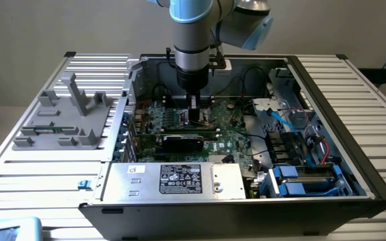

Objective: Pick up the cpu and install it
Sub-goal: 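Place the cpu into insertion slot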

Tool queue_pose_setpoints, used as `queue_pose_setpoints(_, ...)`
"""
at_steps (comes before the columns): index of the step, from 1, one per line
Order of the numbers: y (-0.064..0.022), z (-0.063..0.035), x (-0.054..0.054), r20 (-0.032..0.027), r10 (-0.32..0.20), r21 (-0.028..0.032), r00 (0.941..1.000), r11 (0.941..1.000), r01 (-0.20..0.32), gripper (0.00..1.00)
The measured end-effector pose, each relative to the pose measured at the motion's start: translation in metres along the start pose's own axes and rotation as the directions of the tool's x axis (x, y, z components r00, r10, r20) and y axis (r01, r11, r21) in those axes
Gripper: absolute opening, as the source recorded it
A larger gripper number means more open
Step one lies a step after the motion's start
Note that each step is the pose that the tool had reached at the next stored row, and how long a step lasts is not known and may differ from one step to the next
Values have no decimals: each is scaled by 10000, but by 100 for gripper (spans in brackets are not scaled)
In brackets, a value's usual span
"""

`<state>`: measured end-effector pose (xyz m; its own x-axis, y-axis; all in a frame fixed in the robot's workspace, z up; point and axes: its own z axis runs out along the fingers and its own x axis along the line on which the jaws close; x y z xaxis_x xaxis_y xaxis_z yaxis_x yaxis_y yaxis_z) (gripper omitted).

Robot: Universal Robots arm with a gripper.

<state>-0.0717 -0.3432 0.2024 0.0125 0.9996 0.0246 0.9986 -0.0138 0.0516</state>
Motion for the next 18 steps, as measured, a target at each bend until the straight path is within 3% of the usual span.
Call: queue_pose_setpoints(18, 5, 11, 0, -41, 75, -7, 10000, 10000, -75, 55)
